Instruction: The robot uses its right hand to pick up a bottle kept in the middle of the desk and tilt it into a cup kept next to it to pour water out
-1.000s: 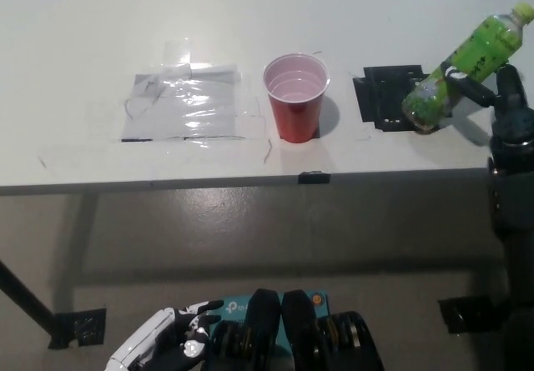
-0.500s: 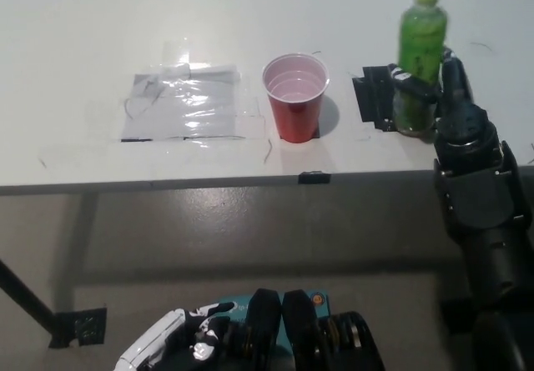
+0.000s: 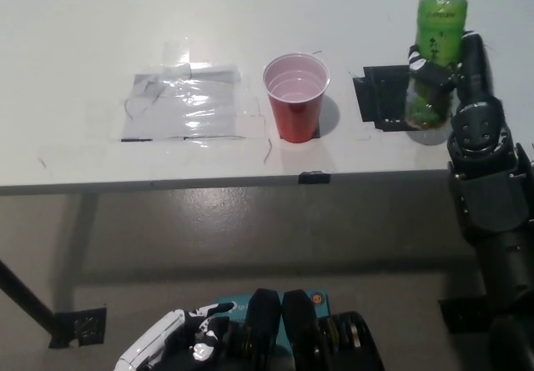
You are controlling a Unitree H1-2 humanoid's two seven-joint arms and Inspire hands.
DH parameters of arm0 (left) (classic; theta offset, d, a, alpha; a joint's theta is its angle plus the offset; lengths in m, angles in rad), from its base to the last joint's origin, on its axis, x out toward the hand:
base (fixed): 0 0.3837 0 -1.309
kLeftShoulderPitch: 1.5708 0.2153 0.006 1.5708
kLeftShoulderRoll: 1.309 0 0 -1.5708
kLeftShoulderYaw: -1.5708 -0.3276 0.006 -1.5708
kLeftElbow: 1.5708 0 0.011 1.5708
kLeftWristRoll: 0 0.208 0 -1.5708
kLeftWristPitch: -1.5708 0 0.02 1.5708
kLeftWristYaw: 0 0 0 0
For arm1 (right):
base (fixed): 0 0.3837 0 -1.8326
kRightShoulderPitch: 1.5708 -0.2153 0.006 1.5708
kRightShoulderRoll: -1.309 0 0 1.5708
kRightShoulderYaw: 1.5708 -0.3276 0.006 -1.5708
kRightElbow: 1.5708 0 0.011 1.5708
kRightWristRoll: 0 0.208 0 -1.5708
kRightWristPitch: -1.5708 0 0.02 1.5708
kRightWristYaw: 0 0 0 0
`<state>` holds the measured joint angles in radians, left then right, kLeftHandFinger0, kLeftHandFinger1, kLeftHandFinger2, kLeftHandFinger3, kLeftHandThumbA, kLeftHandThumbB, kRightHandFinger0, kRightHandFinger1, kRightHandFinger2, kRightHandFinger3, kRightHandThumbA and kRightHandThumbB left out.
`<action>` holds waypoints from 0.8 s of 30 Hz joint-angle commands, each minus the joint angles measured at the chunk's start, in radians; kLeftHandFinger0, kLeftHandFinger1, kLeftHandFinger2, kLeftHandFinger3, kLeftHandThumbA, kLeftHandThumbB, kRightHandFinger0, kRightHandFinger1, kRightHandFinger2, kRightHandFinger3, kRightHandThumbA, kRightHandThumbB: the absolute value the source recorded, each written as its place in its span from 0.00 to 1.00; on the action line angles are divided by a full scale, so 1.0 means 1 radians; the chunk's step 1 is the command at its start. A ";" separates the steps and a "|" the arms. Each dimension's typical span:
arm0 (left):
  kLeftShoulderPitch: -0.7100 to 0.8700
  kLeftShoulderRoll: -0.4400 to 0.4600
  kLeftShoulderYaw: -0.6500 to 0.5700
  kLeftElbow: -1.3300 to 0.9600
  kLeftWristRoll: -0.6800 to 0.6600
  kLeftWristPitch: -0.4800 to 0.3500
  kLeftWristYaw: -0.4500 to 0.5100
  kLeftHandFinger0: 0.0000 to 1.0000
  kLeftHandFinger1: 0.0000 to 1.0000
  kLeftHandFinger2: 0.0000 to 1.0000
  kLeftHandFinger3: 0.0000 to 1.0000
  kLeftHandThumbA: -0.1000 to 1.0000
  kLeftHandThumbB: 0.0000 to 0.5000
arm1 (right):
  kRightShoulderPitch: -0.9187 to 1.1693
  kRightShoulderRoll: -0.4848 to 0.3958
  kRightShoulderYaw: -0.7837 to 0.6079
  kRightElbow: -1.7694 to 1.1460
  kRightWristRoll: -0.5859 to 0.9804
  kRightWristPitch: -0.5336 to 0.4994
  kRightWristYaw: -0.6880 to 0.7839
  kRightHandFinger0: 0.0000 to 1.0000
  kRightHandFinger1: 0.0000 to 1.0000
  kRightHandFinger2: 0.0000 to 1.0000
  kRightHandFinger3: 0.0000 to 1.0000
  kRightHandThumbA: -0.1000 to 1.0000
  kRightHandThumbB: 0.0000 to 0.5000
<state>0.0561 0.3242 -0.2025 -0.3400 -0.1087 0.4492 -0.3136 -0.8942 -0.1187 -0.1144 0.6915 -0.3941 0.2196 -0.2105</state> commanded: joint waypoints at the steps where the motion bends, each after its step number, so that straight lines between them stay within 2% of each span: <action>1: -0.003 0.014 0.002 -0.018 -0.003 -0.010 -0.021 0.82 0.95 0.95 1.00 1.00 0.97 | -0.039 -0.018 0.011 -0.036 0.018 -0.128 -0.099 0.00 0.00 0.00 0.18 0.00 0.00; 5: -0.002 0.017 0.000 -0.023 0.000 -0.003 -0.022 0.83 0.96 0.95 1.00 1.00 0.99 | -0.027 -0.020 0.014 -0.037 0.022 -0.140 -0.106 0.00 0.00 0.00 0.15 0.00 0.00; 9: -0.002 0.018 0.000 -0.023 -0.002 -0.005 -0.023 0.82 0.95 0.95 1.00 1.00 0.99 | -0.012 -0.037 0.080 -0.073 -0.020 -0.146 -0.076 0.00 0.00 0.00 0.22 0.00 0.00; 10: -0.002 0.019 0.000 -0.022 -0.004 -0.007 -0.026 0.82 0.95 0.95 1.00 1.00 0.98 | -0.011 -0.038 0.092 -0.080 -0.026 -0.136 -0.074 0.00 0.00 0.00 0.23 0.00 0.03; 12: -0.005 0.025 0.003 -0.019 -0.002 -0.006 -0.027 0.82 0.95 0.95 1.00 1.00 1.00 | -0.008 -0.050 0.155 -0.093 -0.071 -0.134 -0.067 0.00 0.00 0.00 0.27 0.00 0.01; 13: -0.005 0.025 0.003 -0.020 -0.004 -0.004 -0.028 0.82 0.95 0.95 1.00 1.00 1.00 | -0.004 -0.056 0.178 -0.105 -0.081 -0.139 -0.060 0.00 0.00 0.00 0.25 0.00 0.00; 16: -0.004 0.023 0.002 -0.021 -0.001 -0.006 -0.026 0.82 0.95 0.95 1.00 1.00 0.98 | 0.004 -0.063 0.245 -0.158 -0.103 -0.122 -0.039 0.00 0.00 0.00 0.21 0.00 0.08; 21: -0.007 0.026 0.001 -0.022 -0.002 -0.003 -0.029 0.81 0.95 0.94 1.00 1.00 0.97 | 0.012 -0.059 0.301 -0.198 -0.107 -0.103 -0.018 0.00 0.00 0.00 0.20 0.00 0.05; 24: -0.009 0.028 -0.001 -0.020 0.001 -0.004 -0.030 0.82 0.96 0.95 1.00 1.00 1.00 | 0.016 -0.059 0.342 -0.201 -0.126 -0.107 -0.008 0.00 0.00 0.02 0.24 0.00 0.00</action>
<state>0.0553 0.3326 -0.2029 -0.3400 -0.1085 0.4487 -0.3192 -0.8421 -0.1594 0.1842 0.5491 -0.4709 0.1585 -0.2371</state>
